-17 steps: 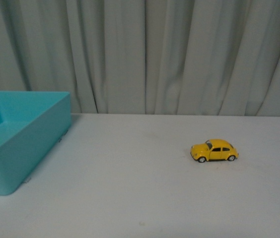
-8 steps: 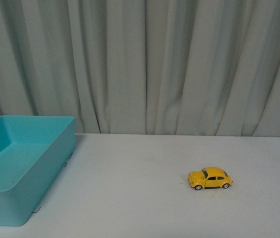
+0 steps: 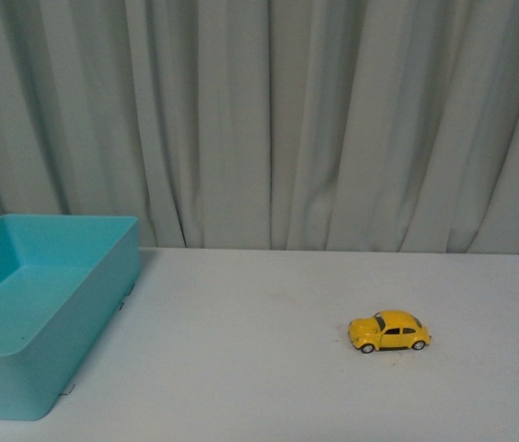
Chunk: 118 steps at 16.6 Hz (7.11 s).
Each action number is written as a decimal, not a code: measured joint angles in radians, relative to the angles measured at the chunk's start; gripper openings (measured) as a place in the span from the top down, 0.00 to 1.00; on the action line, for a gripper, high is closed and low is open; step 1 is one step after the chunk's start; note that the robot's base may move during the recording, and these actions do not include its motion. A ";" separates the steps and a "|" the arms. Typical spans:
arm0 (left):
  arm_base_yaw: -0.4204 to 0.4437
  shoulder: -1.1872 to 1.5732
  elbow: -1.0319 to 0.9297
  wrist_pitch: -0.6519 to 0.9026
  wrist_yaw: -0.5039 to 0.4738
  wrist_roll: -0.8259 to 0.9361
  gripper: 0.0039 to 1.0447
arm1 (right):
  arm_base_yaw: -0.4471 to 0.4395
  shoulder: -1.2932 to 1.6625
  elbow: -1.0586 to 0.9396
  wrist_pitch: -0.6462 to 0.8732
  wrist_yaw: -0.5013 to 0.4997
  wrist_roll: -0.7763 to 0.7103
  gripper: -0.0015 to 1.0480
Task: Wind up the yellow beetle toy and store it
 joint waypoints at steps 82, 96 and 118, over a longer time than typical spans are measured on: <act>0.000 0.000 0.000 -0.002 0.000 0.000 0.06 | 0.063 2.236 1.390 -0.647 -0.468 -1.685 0.27; 0.000 0.000 0.000 -0.002 0.000 0.000 0.06 | 0.056 2.221 1.344 -0.578 -0.473 -1.545 0.60; 0.000 0.000 0.000 -0.002 0.000 0.000 0.06 | -0.398 2.134 1.083 -0.575 -0.599 -1.741 0.61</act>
